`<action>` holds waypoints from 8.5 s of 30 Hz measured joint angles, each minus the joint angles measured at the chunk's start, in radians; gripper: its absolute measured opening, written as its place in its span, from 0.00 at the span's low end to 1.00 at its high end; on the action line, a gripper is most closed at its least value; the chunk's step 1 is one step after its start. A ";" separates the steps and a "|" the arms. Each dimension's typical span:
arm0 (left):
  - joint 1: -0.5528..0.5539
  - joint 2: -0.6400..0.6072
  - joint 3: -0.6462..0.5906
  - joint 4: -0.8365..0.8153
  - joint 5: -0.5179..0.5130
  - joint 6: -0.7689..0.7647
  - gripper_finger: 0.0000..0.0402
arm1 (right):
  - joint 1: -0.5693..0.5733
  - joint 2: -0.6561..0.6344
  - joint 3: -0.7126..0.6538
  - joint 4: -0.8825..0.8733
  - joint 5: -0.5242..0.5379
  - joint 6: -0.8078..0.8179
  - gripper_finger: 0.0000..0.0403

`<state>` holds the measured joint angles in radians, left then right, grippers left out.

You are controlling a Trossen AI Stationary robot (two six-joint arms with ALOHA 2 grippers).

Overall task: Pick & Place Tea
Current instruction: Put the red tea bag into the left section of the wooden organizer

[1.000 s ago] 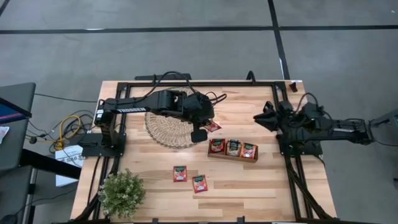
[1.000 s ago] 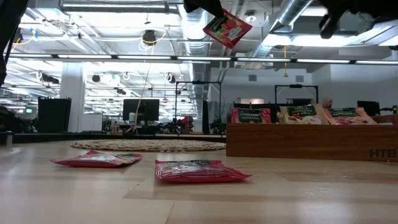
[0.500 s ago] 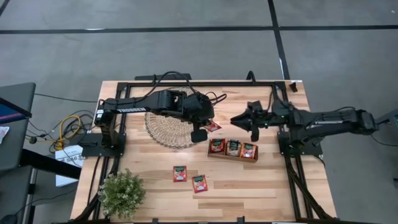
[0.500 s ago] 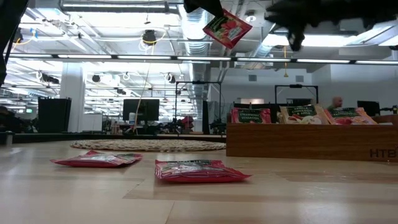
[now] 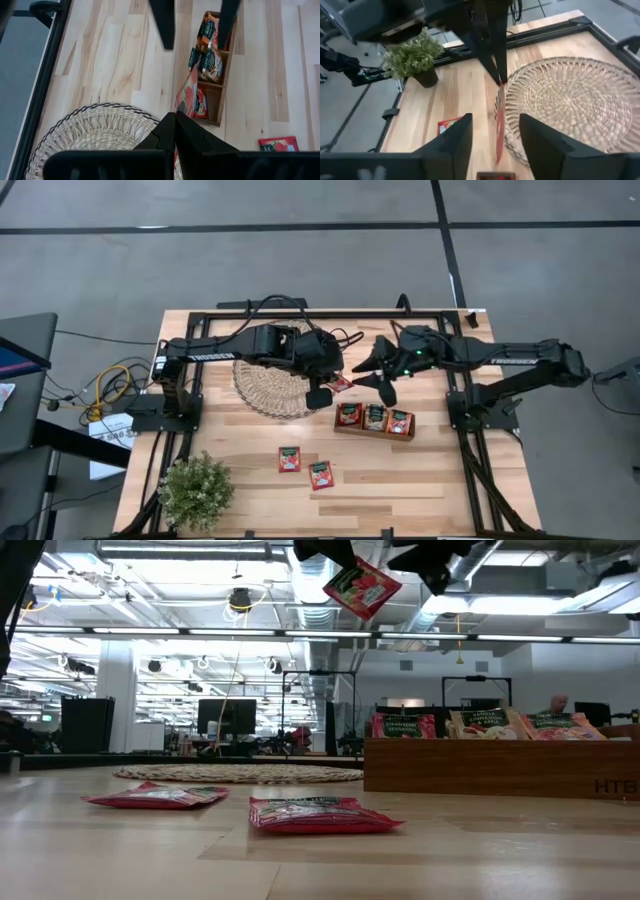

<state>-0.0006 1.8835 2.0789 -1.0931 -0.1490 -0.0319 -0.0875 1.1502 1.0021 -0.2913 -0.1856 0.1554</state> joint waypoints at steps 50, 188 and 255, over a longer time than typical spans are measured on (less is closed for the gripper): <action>0.000 -0.001 0.000 0.048 0.015 0.041 0.03 | 0.009 0.180 0.113 0.001 0.029 -0.060 0.00; -0.095 0.011 -0.315 0.027 0.244 -0.301 0.37 | 0.822 -0.503 -0.291 -0.468 0.882 0.543 0.16; -0.208 0.098 -0.658 0.126 0.281 -0.616 0.37 | 0.595 -1.147 -0.763 -0.029 0.524 0.231 0.13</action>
<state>-0.2081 1.9812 1.4208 -0.9669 0.1319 -0.6476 0.5079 0.0032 0.2394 -0.3200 0.3382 0.3862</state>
